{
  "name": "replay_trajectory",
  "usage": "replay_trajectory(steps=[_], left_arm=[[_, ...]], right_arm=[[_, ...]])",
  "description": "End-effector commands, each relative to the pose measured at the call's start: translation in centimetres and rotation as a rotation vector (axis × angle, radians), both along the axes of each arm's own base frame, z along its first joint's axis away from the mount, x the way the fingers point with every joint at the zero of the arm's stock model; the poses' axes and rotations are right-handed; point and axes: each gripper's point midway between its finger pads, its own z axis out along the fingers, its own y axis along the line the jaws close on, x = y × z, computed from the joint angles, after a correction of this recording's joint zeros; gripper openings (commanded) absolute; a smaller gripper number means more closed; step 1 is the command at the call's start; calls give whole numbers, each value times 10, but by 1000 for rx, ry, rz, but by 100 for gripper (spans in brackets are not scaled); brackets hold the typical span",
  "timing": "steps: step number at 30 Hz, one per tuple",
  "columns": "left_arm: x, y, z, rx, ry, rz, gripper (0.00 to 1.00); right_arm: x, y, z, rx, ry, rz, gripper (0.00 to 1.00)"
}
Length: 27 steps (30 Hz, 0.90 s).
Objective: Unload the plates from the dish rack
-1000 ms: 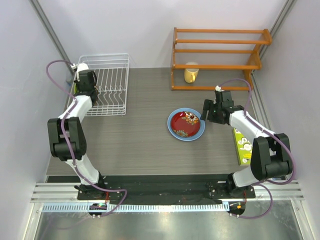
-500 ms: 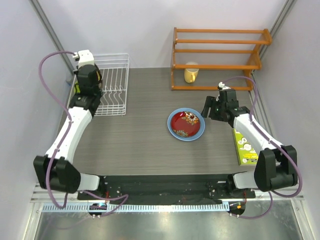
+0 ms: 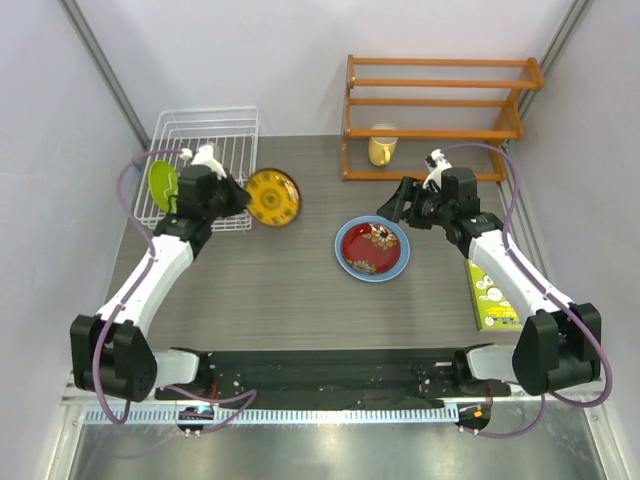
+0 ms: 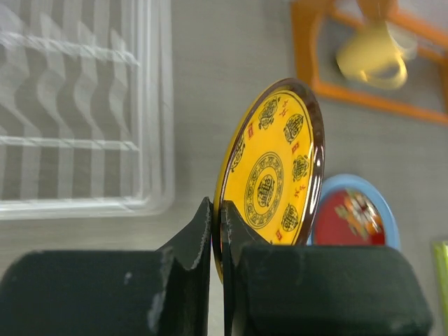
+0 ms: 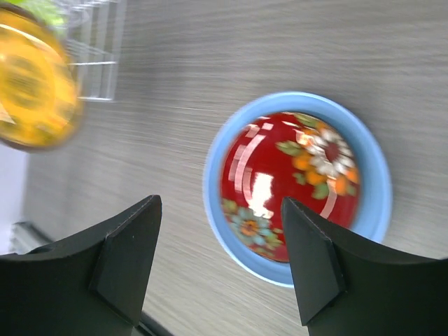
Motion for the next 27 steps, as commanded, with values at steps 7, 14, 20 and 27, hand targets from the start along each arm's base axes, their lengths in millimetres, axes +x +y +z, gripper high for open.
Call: replay_trajectory(steps=[7, 14, 20, 27], left_arm=[[-28, -118, 7, -314, 7, -340, 0], [-41, -142, 10, -376, 10, -409, 0], [-47, -157, 3, -379, 25, -439, 0], [-48, -162, -2, -374, 28, -441, 1]], right_arm=[[0, 65, 40, 233, -111, 164, 75], [1, 84, 29, 264, -86, 205, 74], [0, 96, 26, 289, -74, 238, 72], [-3, 97, 19, 289, -61, 249, 2]])
